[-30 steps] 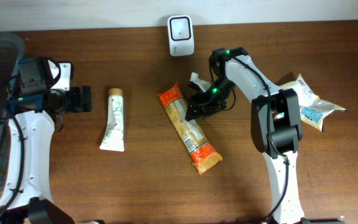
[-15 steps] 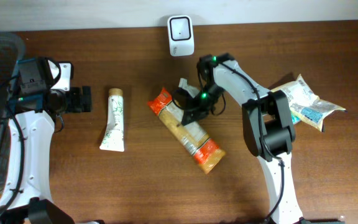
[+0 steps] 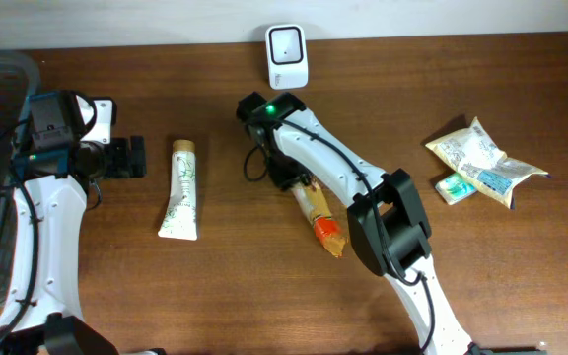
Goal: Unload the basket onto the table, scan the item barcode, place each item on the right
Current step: 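Pull the pasta pack rightward and lift it upright, then hold the pasta pack's barcode end over the scanner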
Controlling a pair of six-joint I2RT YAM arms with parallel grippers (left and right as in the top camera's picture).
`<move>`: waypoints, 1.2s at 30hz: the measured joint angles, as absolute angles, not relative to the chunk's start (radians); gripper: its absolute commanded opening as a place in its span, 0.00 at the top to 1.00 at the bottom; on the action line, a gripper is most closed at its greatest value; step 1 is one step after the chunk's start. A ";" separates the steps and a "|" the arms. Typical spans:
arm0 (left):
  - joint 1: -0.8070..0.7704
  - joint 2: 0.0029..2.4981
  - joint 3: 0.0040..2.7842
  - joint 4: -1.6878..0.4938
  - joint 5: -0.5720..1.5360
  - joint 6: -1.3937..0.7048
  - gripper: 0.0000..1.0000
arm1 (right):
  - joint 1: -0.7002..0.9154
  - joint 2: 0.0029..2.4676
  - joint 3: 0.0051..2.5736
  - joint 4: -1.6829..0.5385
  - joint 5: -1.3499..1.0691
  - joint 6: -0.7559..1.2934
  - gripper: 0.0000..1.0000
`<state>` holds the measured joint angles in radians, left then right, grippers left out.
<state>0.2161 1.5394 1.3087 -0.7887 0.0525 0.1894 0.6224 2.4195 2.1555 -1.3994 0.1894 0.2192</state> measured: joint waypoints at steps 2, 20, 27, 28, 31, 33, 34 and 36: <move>0.216 1.539 1.309 -0.789 0.052 0.189 0.01 | 0.617 2.427 2.151 -1.388 0.149 0.195 0.40; 0.216 1.539 1.309 -0.789 0.052 0.189 0.01 | 0.595 2.426 2.134 -1.395 0.006 0.069 0.96; 0.216 1.539 1.309 -0.789 0.052 0.189 0.01 | 0.286 2.346 2.203 -1.508 -0.943 -0.328 0.96; 0.216 1.539 1.309 -0.789 0.052 0.189 0.01 | 0.253 2.346 2.203 -1.506 -1.024 -0.351 0.96; 0.216 1.539 1.309 -0.789 0.052 0.189 0.01 | 0.226 2.346 2.203 -1.508 -1.177 -0.385 0.96; 0.216 1.539 1.309 -0.789 0.052 0.189 0.01 | 0.202 2.346 2.203 -1.508 -1.278 -0.397 0.96; 0.216 1.539 1.309 -0.789 0.052 0.189 0.01 | 0.188 2.346 2.203 -1.508 -1.311 -0.397 0.96; 0.216 1.539 1.309 -0.789 0.052 0.189 0.01 | 0.165 2.346 2.203 -1.507 -1.357 -0.398 0.96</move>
<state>0.2161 1.5394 1.3087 -0.7887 0.0521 0.1894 0.1654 2.3459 2.2032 -1.5074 -1.3575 -0.3981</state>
